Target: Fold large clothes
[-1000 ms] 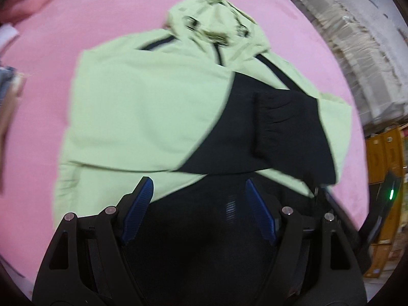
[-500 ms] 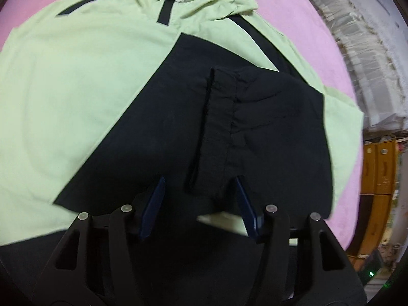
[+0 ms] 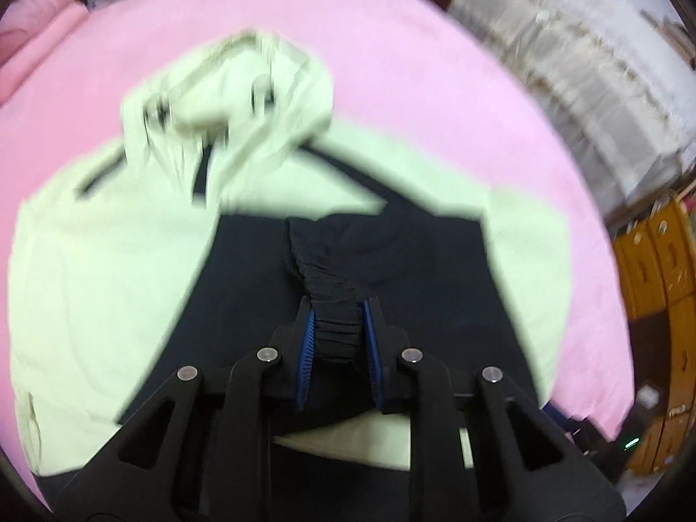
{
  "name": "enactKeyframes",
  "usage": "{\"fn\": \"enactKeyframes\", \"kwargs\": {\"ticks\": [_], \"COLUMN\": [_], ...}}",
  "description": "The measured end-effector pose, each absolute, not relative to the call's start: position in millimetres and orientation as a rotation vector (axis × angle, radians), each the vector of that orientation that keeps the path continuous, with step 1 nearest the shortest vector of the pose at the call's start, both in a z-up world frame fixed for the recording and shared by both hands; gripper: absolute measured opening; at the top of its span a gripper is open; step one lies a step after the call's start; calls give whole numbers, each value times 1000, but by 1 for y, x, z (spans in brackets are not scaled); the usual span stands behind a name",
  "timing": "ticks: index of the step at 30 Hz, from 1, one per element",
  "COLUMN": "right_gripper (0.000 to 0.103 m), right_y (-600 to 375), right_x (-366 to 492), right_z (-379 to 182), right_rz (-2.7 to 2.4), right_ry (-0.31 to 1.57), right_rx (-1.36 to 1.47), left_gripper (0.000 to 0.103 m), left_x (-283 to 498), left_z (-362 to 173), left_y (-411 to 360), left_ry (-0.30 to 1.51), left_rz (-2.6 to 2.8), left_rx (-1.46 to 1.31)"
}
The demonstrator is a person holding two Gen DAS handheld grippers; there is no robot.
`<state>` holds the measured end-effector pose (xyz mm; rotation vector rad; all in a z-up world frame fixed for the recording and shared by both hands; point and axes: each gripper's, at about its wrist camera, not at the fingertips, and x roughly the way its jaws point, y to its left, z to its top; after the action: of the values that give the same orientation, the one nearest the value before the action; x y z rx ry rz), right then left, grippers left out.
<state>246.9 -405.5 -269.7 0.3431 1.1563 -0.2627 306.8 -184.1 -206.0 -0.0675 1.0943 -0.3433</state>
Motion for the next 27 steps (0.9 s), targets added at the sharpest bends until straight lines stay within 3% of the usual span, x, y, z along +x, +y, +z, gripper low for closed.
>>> {"fn": "enactKeyframes", "kwargs": {"ticks": [8, 13, 21, 27], "right_gripper": [76, 76, 76, 76], "right_y": [-425, -443, -460, -450], "right_x": [269, 269, 276, 287], "right_z": [-270, -270, -273, -261], "right_rz": [-201, -189, -164, -106], "right_ry": [1136, 1123, 1094, 1075], "right_rx": [269, 261, 180, 11], "left_gripper": [18, 18, 18, 18], "left_x": [332, 327, 304, 293], "left_z": [-118, -106, -195, -249], "left_y": [-131, -74, -8, 20], "left_ry": [874, 860, 1063, 1151], "left_rz": [-251, -99, 201, 250], "left_rx": [-145, -166, -57, -157]}}
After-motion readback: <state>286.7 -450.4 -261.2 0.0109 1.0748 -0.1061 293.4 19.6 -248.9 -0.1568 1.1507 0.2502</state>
